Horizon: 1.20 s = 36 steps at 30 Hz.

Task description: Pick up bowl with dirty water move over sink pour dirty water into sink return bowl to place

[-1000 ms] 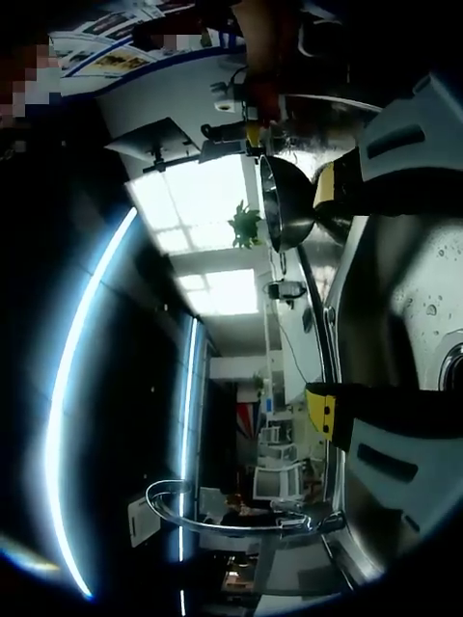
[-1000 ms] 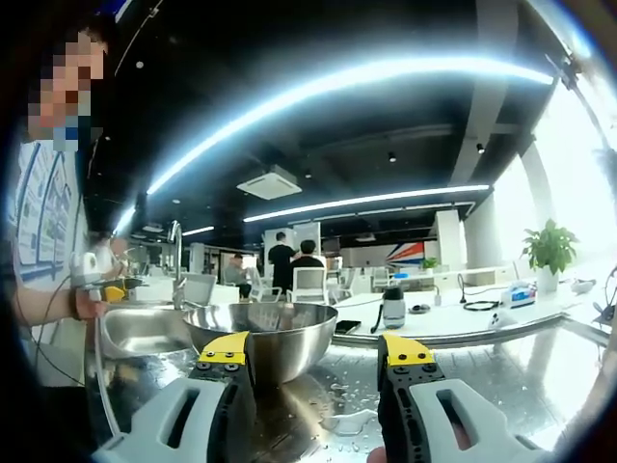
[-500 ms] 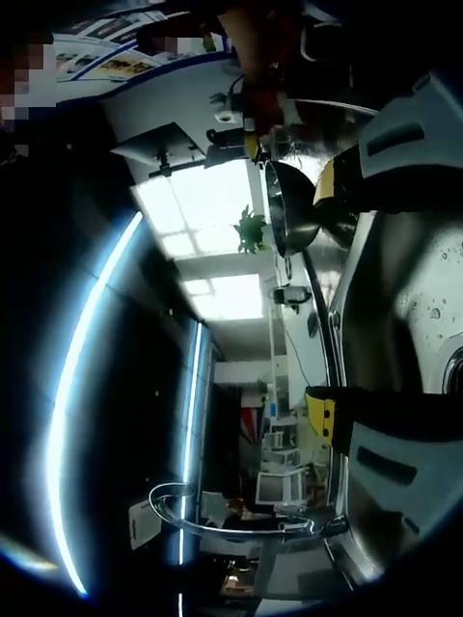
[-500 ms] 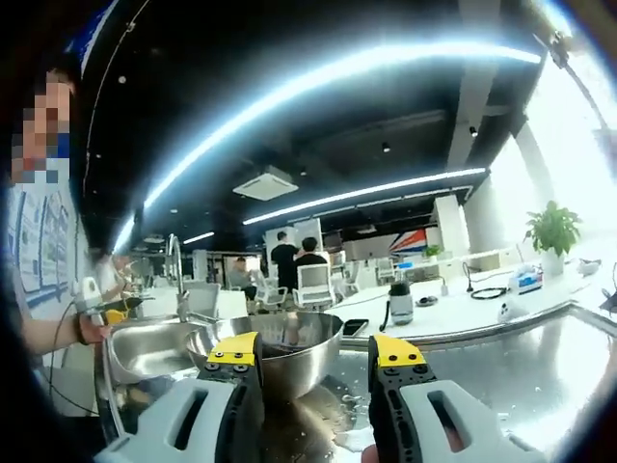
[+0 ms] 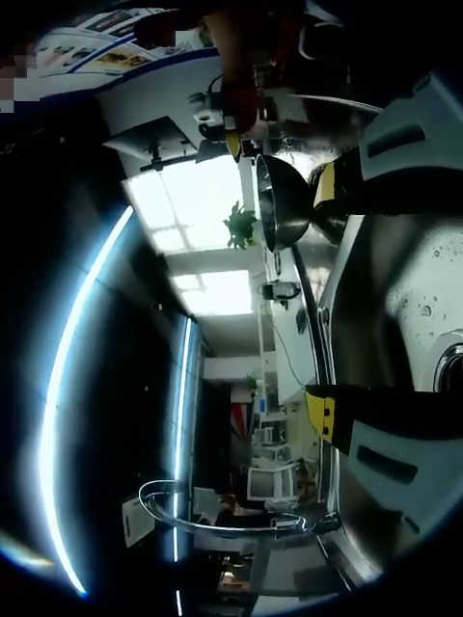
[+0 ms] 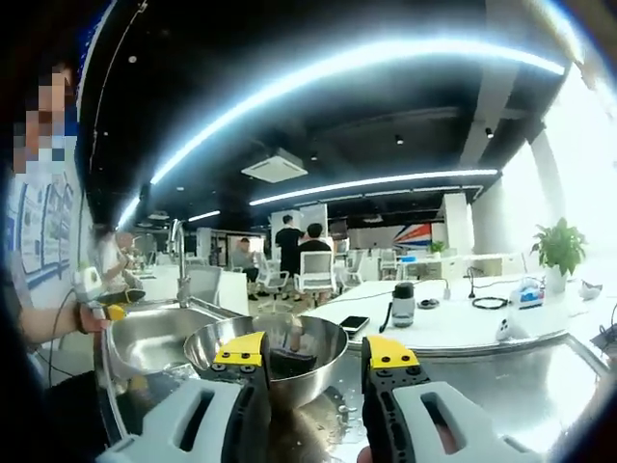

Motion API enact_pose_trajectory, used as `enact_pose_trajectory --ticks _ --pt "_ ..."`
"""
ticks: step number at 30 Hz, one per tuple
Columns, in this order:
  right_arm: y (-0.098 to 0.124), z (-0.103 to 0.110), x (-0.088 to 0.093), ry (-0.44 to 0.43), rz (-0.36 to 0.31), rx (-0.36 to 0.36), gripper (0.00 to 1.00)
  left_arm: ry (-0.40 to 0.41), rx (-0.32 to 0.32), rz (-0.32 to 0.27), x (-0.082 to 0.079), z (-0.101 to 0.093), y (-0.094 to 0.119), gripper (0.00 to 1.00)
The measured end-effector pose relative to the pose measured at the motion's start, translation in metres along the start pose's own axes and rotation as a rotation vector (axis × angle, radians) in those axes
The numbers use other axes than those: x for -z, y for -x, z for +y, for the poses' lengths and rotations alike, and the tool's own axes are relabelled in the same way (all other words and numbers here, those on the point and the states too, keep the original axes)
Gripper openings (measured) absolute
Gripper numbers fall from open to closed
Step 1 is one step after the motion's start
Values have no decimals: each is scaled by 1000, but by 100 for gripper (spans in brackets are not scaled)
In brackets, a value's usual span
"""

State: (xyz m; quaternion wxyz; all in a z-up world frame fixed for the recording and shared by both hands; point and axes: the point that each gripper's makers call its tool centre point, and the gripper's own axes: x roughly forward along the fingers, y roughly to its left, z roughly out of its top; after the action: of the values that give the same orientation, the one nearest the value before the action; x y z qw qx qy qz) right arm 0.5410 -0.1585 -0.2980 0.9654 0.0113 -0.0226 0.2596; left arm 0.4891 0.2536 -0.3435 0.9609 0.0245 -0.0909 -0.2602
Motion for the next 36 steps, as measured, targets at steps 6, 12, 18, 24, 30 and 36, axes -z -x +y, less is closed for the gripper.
enact_pose_trajectory --ticks 6,12,18,24,30,36 --pt "-8 2 -7 -19 62 -35 32 25 35 -13 -2 -4 0 66" --pt "-23 8 -4 17 158 -72 32 20 66 1 1 -10 -1 66" --pt "-33 1 -13 52 210 -75 31 26 57 18 4 -7 -1 64" --pt "-42 -7 -7 76 308 -70 31 33 81 3 1 -11 0 65" --pt "-48 -4 -4 68 358 -76 30 18 86 0 1 -14 0 64" --pt "-55 1 3 77 449 -69 25 25 83 10 3 -13 0 63"
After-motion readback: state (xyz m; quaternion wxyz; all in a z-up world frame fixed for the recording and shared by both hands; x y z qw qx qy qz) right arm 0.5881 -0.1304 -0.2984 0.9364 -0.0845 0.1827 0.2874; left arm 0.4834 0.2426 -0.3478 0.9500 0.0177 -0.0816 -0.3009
